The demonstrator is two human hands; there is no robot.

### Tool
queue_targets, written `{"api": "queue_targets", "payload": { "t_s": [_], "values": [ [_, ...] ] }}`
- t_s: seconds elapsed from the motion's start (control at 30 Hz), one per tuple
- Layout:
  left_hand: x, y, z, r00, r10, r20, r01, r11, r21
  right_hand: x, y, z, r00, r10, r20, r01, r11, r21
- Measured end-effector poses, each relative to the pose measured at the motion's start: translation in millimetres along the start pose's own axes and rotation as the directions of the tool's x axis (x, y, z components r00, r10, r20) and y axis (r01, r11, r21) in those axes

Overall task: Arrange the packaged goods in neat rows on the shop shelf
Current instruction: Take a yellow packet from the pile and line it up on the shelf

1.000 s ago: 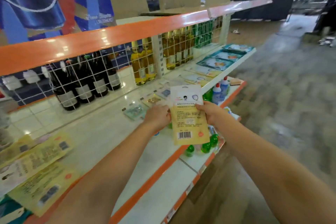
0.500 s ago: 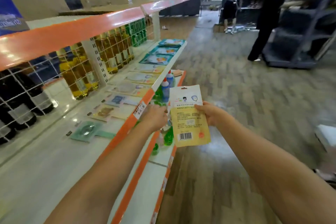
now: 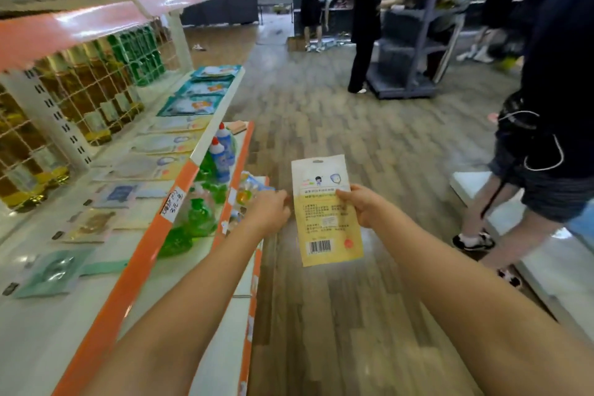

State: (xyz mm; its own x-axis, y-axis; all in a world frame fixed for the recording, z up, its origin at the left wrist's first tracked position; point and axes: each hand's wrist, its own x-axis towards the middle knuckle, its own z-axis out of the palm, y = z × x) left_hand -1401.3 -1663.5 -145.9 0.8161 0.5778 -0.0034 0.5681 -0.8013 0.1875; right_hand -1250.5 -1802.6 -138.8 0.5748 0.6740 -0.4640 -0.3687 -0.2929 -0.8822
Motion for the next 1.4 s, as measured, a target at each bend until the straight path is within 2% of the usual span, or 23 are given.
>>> {"api": "queue_targets", "payload": {
  "t_s": [0.1,0.23,0.4,0.5,0.57,0.67,0.8,0.87,1.07,1.2,1.4],
  "values": [
    [6.3,20.3,7.1,0.999,0.034,0.026,-0.032,0.998,-0.054,-5.9,1.7,-23.4,1.0,-0.016,-0.023,0.017,1.0,0.02],
    [9.5,43.4,15.2,0.999,0.017,0.047,-0.008,0.983,-0.184,-11.5,5.6,-46.7,0.999,-0.012,-0.044,0.014,0.999,0.049],
    [11.4,60.5,18.9,0.994,-0.055,0.096,0.084,0.942,-0.326,-16.3,14.4,-66.3,0.998,0.026,-0.061,-0.023,0.999,0.048],
    [12.1,68.7,23.8,0.981,-0.125,0.146,0.18,0.865,-0.469,-18.8,21.4,-74.0,0.998,0.034,-0.045,-0.031,0.998,0.062],
    [13.5,75.8,26.7,0.964,-0.167,0.204,0.26,0.739,-0.621,-20.7,25.4,-78.3,0.999,0.04,-0.027,-0.039,0.997,0.067],
    [13.8,90.2,32.2,0.915,-0.207,0.347,0.404,0.448,-0.798,-23.6,28.4,-84.6,0.999,0.046,0.01,-0.047,0.996,0.075],
    [7.4,111.0,36.7,0.871,-0.121,0.476,0.488,0.099,-0.867,-25.9,29.7,-90.8,0.997,0.053,0.064,-0.057,0.997,0.059],
    [3.8,119.1,41.2,0.863,-0.112,0.493,0.495,-0.008,-0.869,-26.5,30.4,-92.8,0.995,0.061,0.079,-0.065,0.997,0.041],
    [-4.1,123.4,58.2,0.874,-0.181,0.45,0.463,0.031,-0.886,-19.6,40.6,-98.6,0.995,0.097,0.027,-0.095,0.993,-0.069],
    [-2.1,125.4,61.4,0.873,-0.258,0.413,0.439,0.05,-0.897,-12.4,49.0,-95.8,0.995,0.081,-0.066,-0.089,0.987,-0.134],
    [6.6,126.5,72.4,0.843,-0.418,0.339,0.367,-0.015,-0.93,-1.0,60.0,-88.7,0.98,-0.011,-0.197,-0.04,0.966,-0.254]
  ]
}}
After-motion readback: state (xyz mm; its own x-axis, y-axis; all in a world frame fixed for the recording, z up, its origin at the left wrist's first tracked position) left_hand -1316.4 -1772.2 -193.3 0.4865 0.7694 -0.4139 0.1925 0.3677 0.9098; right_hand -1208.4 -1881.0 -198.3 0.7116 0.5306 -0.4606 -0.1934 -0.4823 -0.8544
